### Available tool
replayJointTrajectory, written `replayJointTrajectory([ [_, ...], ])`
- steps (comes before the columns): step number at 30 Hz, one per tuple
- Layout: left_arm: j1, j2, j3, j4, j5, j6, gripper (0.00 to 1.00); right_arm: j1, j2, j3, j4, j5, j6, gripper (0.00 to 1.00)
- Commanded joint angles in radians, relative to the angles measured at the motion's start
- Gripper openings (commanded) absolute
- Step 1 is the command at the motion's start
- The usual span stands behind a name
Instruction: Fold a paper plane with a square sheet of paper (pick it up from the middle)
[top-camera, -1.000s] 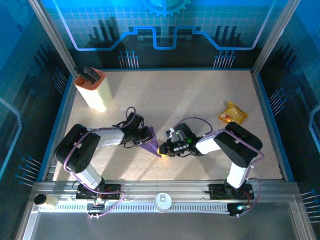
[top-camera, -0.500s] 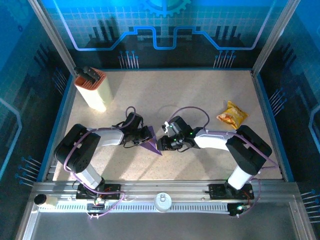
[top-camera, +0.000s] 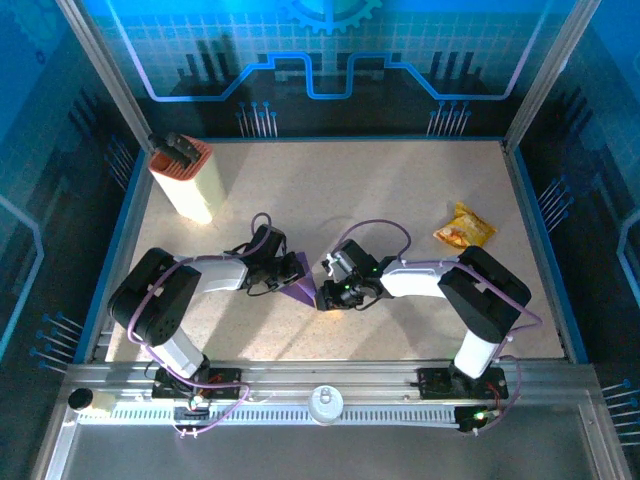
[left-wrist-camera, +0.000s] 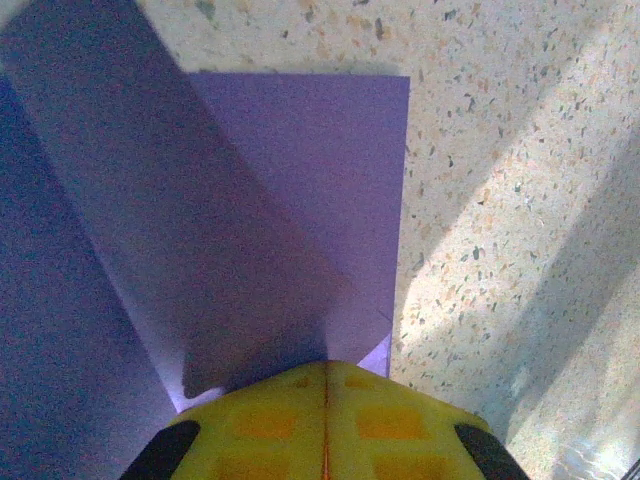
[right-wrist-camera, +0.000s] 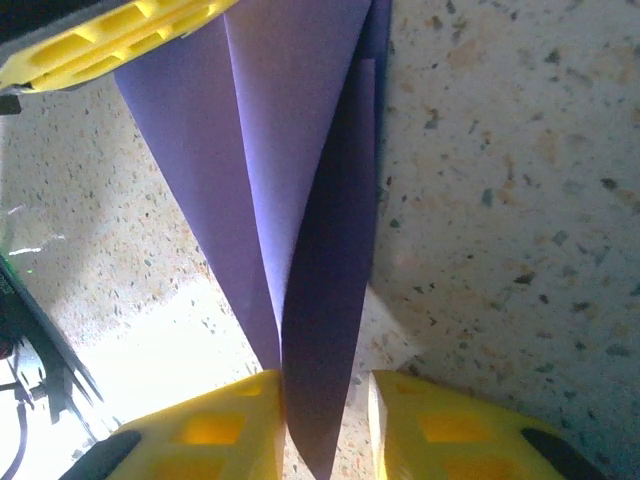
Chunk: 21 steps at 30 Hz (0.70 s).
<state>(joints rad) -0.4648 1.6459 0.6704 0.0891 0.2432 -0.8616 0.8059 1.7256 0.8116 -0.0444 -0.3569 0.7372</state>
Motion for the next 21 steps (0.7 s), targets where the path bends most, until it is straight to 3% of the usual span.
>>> replayJointTrajectory([
  [1, 0.010, 0.023, -0.023, -0.063, -0.037, 0.019, 0.09, -0.003, 0.013, -0.037, 0.043, -0.035, 0.030, 0.29],
  [13, 0.011, 0.023, -0.018, -0.075, -0.039, 0.023, 0.09, -0.046, 0.029, -0.143, 0.282, -0.145, 0.140, 0.22],
  [18, 0.010, 0.025, -0.014, -0.082, -0.041, 0.027, 0.08, -0.048, 0.018, -0.157, 0.283, -0.155, 0.139, 0.24],
  [21, 0.011, 0.023, -0.014, -0.080, -0.042, 0.027, 0.09, -0.054, -0.027, -0.157, 0.238, -0.122, 0.126, 0.30],
])
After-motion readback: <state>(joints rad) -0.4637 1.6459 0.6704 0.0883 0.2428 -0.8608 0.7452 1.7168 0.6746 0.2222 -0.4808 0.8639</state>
